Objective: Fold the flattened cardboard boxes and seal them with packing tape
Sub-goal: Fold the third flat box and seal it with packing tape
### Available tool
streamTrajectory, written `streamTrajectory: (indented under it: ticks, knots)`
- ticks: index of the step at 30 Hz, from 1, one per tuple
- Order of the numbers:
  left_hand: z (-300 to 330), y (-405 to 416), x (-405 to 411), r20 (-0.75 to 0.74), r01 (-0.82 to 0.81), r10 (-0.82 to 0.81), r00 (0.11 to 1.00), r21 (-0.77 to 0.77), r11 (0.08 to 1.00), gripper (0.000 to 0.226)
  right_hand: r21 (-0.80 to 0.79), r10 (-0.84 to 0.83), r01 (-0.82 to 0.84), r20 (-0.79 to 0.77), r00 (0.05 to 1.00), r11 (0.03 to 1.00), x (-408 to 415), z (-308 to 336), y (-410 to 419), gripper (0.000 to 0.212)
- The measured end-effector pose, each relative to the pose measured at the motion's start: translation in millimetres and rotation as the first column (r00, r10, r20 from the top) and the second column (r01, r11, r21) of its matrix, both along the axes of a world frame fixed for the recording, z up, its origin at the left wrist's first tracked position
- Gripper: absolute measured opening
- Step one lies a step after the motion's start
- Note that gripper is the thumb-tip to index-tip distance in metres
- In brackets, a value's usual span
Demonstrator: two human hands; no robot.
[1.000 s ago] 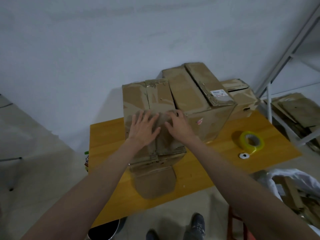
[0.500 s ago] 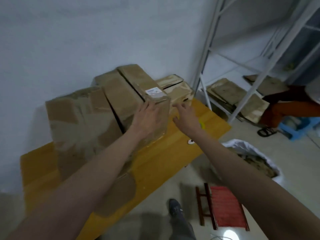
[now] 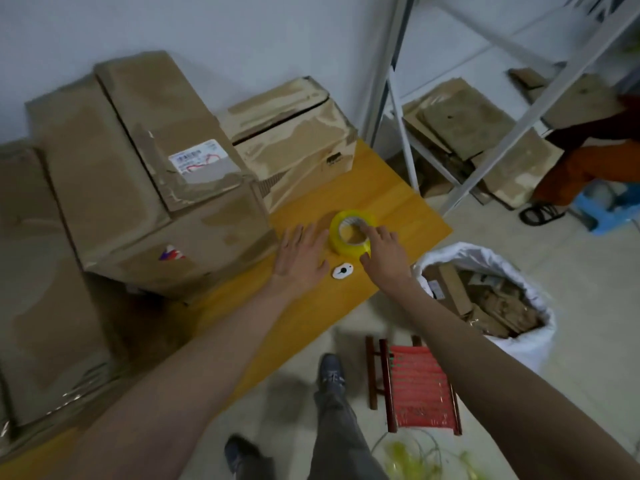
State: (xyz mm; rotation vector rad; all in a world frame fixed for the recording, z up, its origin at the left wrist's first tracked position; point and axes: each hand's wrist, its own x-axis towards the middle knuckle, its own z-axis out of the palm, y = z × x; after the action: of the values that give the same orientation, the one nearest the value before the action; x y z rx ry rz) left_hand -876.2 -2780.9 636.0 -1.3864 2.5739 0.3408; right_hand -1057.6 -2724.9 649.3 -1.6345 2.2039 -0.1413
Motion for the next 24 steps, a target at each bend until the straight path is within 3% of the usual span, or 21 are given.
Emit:
streamTrajectory:
  ticks: [10,15,20,24]
  knots:
    - [-74,-32,-18,-0.005,-0.123,0.124,0.992,0.076,0.989,0.069,0.182,0.249,-0.214,-0.195,0.949,0.960,-24,-97,-58,0.045]
    - [-85,-30,-5,-0.027,-0.160,0.163,0.986,0.099,0.982,0.067,0.140,0.219,-0.190,-0.236,0.947,0.972,-23,-114,-61,0.031]
    - [-53,-36,-3,-0.126,-0.168,0.181,0.975,0.104,0.980,0.064,0.016,0.112,-0.110,-0.097,0.989,0.994,-18,-80,-52,0.050]
    - [-4,-37,-8,-0.362,-0.215,0.267,0.893,0.177,0.960,0.057,-0.088,-0.031,0.045,0.154,0.988,0.995,-8,-27,-31,0.046]
